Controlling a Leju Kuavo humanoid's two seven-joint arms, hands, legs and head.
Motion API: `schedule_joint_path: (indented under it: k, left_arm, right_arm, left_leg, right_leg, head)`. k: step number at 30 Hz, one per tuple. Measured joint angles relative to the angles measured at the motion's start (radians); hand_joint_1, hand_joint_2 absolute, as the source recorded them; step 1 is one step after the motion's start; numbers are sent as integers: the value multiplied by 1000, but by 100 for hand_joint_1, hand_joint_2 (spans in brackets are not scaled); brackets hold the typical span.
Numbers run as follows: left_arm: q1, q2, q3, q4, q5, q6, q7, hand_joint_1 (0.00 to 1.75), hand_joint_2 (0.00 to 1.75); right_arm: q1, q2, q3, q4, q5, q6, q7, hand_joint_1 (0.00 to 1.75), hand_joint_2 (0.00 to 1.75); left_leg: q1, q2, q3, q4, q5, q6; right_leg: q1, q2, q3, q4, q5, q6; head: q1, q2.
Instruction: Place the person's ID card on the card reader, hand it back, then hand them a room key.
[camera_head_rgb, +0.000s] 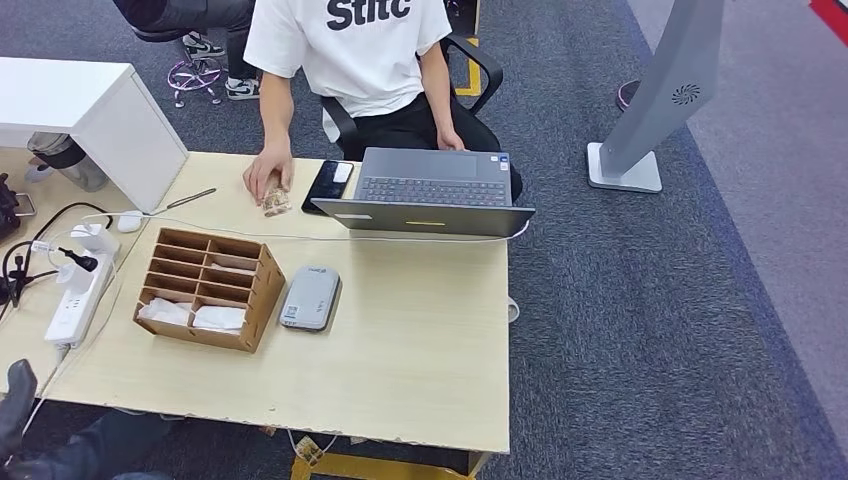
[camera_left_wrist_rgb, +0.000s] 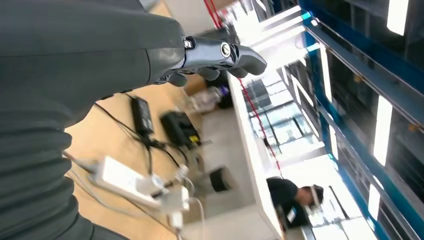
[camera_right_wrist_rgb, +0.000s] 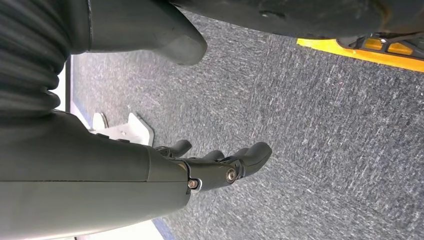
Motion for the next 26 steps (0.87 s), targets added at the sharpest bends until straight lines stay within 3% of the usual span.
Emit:
schedule_joint_path:
  k: [5,9,13,15,18,21,23,25,26]
  left_arm:
    - [-36,-87,177,81,-60,82,100,0,175]
    - [-122,-106,371,350,16,202,238,0,175]
    - [-181,-90,499,733,-192,422,432,0,175]
    - [-207,-75,530,959,-317,449,498,0,175]
    - [-245,-69,552,1221,-478,415,570,0,175]
    - [-264,-56,517,1396,-673,336,568,0,175]
    - [-269,-42,449,1474,-803,292,531,0,175]
    - [-275,-29,378,1532,-882,276,492,0,175]
    - [-277,-25,360,1545,-897,273,484,0,175]
  right_arm:
    - [-1,3,-10,0,2,-5,-4,0,175]
    - [-3,5,-11,0,23,-3,-9,0,175]
    - [-9,7,-11,0,47,-2,16,0,175]
    - [-13,9,-11,0,53,-2,33,0,175]
    - [-17,10,-11,0,59,-3,51,0,175]
    - [-18,10,-11,0,59,-12,66,0,175]
    - [-18,11,-11,0,60,-22,74,0,175]
    - [-19,12,-11,0,67,-40,89,0,87]
    - [-19,13,-11,0,70,-45,93,0,58]
  left_leg:
    - [0,-1,1,0,0,0]
    - [0,-1,3,-1,-1,-1]
    - [-1,-2,5,0,-1,-1]
    - [-1,-4,4,0,-1,-1]
    - [-2,-5,5,0,-1,0]
    - [-2,-5,5,1,-1,0]
    - [-2,-5,5,1,-1,0]
    - [-1,-5,5,1,-1,0]
    - [-1,-5,5,1,-1,0]
  right_leg:
    - [0,-1,2,0,0,0]
    - [0,0,3,0,-1,-1]
    - [-1,-2,4,0,-2,-1]
    - [-1,-4,5,0,-2,-1]
    - [-1,-5,6,-1,-1,0]
    - [-1,-5,6,-1,-1,1]
    - [-1,-5,6,-1,0,1]
    - [-1,-5,6,-1,0,1]
    - [-1,-5,6,-1,0,1]
  head:
    - [0,0]
    - [-2,0]
    - [-3,0]
    - [-2,0]
    - [0,0]
    - [0,0]
    - [0,0]
    - [0,0]
    - [0,0]
